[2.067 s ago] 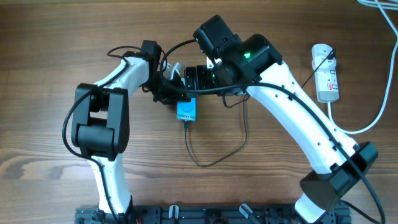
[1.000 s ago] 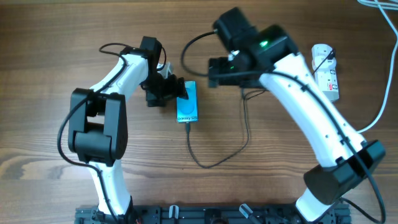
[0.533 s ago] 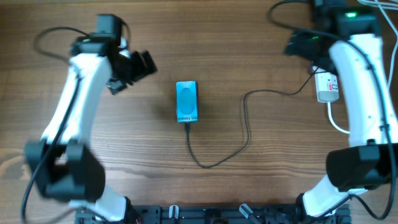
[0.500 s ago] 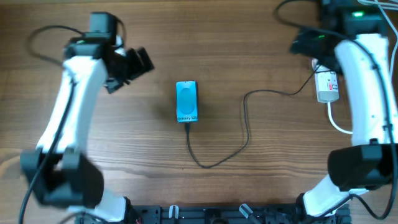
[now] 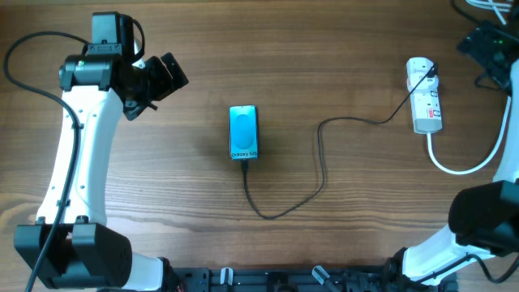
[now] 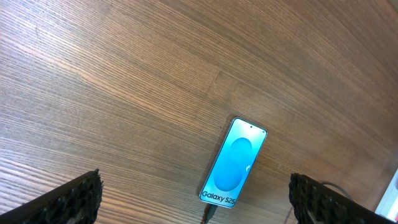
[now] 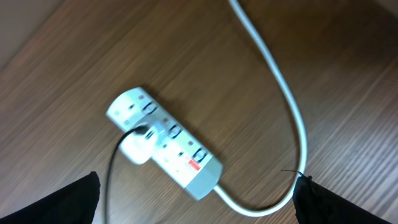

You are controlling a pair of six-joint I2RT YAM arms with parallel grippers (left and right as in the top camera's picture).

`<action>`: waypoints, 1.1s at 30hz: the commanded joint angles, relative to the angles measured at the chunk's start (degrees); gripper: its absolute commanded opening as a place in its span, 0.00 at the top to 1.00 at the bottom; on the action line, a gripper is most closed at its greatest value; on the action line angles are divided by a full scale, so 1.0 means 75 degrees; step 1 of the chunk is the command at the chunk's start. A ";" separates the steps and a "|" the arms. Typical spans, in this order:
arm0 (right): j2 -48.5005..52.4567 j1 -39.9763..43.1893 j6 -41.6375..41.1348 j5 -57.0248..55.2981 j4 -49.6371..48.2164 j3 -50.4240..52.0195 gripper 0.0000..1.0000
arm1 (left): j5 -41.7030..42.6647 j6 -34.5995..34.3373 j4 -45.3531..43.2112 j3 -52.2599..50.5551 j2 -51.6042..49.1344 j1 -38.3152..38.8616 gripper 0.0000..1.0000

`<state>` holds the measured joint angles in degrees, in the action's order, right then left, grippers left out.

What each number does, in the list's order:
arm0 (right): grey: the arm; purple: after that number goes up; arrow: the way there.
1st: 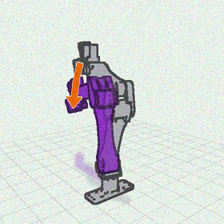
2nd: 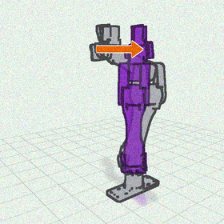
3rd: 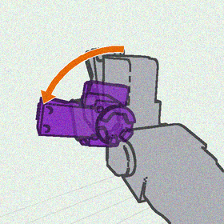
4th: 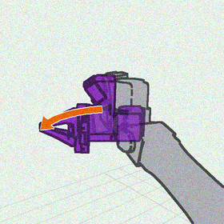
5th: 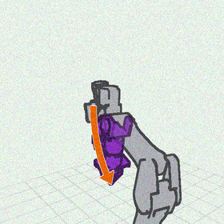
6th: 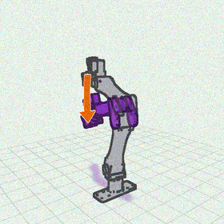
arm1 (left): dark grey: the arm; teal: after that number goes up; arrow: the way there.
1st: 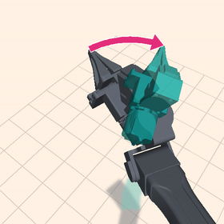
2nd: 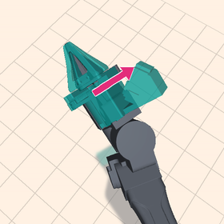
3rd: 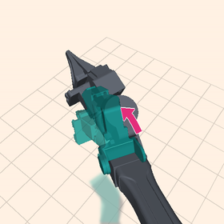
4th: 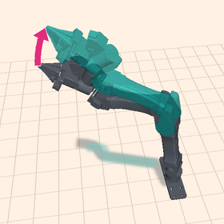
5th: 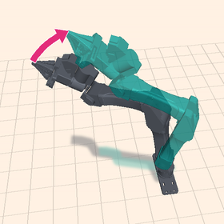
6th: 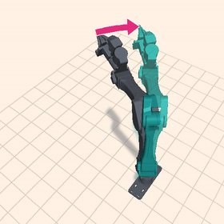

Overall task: Plug charger to phone and switch on socket
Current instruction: 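Lift both grippers up and away from the phone, then move the right gripper over the white power strip's switch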

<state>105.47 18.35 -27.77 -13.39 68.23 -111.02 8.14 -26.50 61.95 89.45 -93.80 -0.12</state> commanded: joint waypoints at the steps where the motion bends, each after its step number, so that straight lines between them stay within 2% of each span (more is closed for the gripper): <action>1: 0.0629 0.0300 0.0111 -0.0338 -0.0140 -0.0128 0.00 | -0.0099 -0.0102 0.0006 -0.0012 -0.0038 -0.0026 0.00; 10: 0.1871 0.0819 0.0114 -0.0554 -0.0082 -0.0117 0.00 | -0.0102 -0.0102 0.0006 -0.0012 -0.0038 -0.0029 0.00; 16: 0.2393 0.0941 0.0921 0.0519 -0.0554 0.0157 0.00 | -0.0102 -0.0102 0.0006 -0.0012 -0.0038 -0.0029 0.00; 26: 0.3042 0.0935 0.0903 0.0944 -0.0676 0.0286 0.00 | -0.0099 -0.0102 0.0006 -0.0012 -0.0038 -0.0029 0.00; 33: 0.3060 0.0935 0.0976 0.1623 -0.1428 0.1008 0.00 | -0.0102 -0.0102 0.0006 -0.0012 -0.0038 -0.0026 0.00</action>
<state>127.35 25.50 -21.67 -5.02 59.46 -105.84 8.14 -26.50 61.95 89.45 -93.80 -0.12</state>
